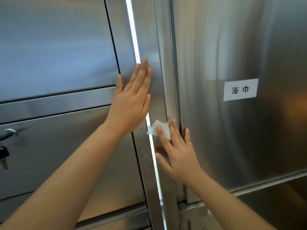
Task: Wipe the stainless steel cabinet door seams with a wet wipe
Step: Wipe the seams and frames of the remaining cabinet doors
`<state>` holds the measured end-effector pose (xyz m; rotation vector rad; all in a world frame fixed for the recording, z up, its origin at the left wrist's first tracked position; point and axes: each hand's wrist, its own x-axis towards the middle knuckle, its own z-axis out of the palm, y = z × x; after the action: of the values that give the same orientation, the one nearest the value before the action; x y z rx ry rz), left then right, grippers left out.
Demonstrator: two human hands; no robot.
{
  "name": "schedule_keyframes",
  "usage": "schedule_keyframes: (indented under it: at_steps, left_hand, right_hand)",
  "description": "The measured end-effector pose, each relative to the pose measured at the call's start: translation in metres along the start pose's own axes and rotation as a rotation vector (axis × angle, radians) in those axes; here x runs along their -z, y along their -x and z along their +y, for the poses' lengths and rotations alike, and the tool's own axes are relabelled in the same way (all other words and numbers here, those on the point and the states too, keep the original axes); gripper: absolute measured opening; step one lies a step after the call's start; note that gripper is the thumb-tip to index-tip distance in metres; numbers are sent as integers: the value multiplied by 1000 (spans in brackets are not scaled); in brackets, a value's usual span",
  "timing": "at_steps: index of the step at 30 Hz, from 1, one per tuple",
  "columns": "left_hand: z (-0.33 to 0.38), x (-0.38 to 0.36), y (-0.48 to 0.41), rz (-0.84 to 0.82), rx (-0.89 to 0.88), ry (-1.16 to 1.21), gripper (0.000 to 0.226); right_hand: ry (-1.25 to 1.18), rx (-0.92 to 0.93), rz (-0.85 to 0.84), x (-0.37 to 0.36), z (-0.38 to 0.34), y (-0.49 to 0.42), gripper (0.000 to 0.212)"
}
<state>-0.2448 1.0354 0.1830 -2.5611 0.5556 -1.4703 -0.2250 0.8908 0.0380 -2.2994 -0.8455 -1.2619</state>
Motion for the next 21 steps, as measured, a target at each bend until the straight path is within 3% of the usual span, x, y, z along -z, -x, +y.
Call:
schedule_keyframes:
  at_steps: [4, 11, 18, 21]
  left_hand:
    - [-13, 16, -30, 17, -4, -34, 60]
    - [-16, 17, -35, 3, -14, -80, 59]
    - [-19, 21, -35, -1, -34, -79, 57]
    - [-19, 21, -35, 0, -33, -89, 56]
  right_hand:
    - [37, 47, 96, 23, 6, -52, 68]
    - [78, 69, 77, 7, 8, -20, 74]
    - [55, 53, 183, 33, 4, -88, 71]
    - [67, 57, 165, 30, 4, -76, 72]
